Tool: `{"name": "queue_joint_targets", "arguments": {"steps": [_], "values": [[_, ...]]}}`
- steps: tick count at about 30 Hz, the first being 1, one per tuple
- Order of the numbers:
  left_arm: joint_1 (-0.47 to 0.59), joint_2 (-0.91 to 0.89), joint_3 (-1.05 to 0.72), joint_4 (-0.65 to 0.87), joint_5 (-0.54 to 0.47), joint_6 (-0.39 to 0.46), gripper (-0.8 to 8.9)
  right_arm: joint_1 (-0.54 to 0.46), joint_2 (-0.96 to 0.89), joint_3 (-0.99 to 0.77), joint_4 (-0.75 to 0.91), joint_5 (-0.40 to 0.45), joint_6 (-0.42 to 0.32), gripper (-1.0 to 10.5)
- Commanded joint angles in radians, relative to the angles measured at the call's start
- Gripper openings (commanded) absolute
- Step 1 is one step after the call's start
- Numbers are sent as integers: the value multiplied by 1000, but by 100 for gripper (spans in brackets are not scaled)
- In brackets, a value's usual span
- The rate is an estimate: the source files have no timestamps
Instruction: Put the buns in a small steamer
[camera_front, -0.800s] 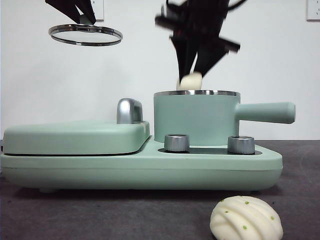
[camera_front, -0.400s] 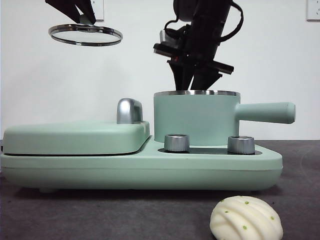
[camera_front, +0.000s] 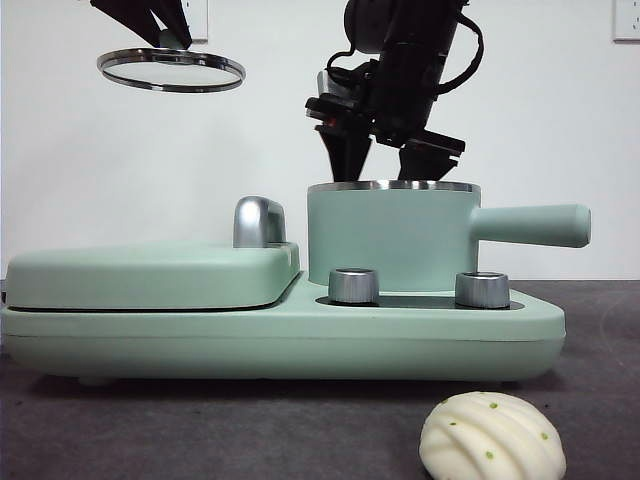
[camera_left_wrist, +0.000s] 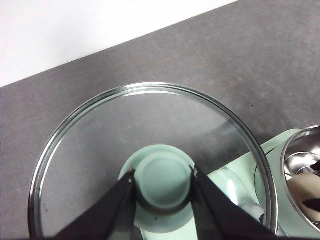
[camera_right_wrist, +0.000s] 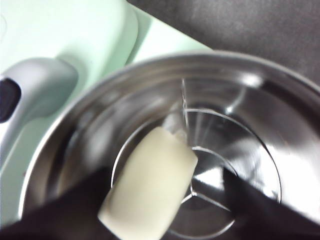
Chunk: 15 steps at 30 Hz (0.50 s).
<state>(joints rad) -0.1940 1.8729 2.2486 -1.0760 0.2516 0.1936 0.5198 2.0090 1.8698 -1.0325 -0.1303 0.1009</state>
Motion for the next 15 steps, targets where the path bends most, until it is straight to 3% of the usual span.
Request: {"name": "queue_joint_targets", "arguments": {"steps": [1,7,15], "values": [[-2,-2,34,20,6,-5,17,7,18,29,15,0,-8,488],[-2,-2,34,20,6,-4,17,7,16,73,-11,-1,-8,492],[-2,-2,34,22,6,-4,17,6,-12,243,-212,8,-27,492]]}}
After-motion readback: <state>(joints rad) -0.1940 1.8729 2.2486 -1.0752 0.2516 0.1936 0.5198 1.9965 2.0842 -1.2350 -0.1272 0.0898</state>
